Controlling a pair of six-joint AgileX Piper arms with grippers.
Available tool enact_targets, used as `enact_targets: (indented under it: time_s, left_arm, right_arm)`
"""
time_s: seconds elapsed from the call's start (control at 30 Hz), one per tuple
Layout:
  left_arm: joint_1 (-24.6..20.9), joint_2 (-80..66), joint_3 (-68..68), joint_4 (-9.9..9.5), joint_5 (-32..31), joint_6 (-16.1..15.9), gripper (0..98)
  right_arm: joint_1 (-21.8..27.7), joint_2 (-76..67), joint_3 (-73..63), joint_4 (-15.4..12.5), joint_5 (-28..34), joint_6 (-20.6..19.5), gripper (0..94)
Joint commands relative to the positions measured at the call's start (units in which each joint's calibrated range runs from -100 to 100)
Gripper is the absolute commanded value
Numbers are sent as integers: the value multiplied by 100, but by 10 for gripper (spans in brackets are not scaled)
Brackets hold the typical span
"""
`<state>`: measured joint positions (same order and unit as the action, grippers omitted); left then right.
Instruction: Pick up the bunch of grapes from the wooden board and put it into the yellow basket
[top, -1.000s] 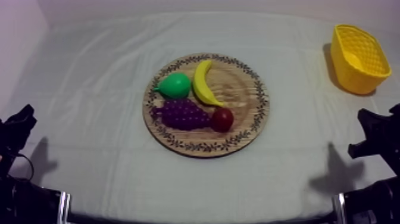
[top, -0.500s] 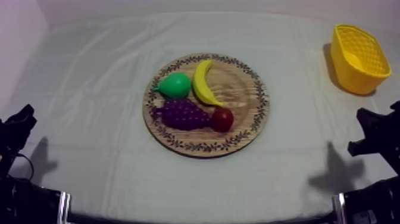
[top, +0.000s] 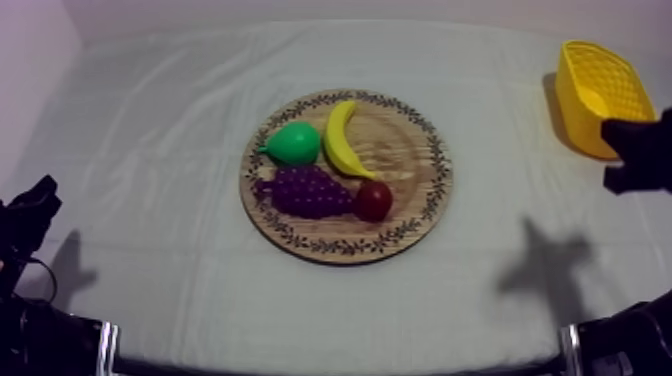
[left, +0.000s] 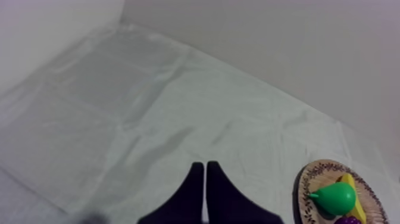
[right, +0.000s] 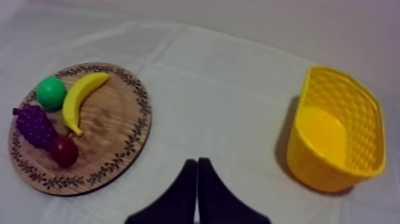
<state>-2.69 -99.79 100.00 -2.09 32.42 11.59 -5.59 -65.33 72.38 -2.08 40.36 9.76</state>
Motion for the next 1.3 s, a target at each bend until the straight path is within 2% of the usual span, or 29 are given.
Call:
enact_targets:
  time_s: [0.0,0.27,0.57,0.83,1.27]
  left_arm:
    - [-3,5,0,1,-1,1,1]
    - [-3,5,0,1,-1,1,1]
    - [-3,5,0,1,-1,1,1]
    - [-3,5,0,1,-1,1,1]
    - [-3,5,0,1,-1,1,1]
  right_arm:
    - [-125,873,-1121,-113,317,216,2]
    - [-583,2354,-2907,-529,1525,824,2]
    - [-1291,4077,-4507,-728,2471,1176,3]
    - [-1685,5521,-5442,-943,2972,1411,8]
    - [-2089,6784,-5797,-1152,3089,1817,23]
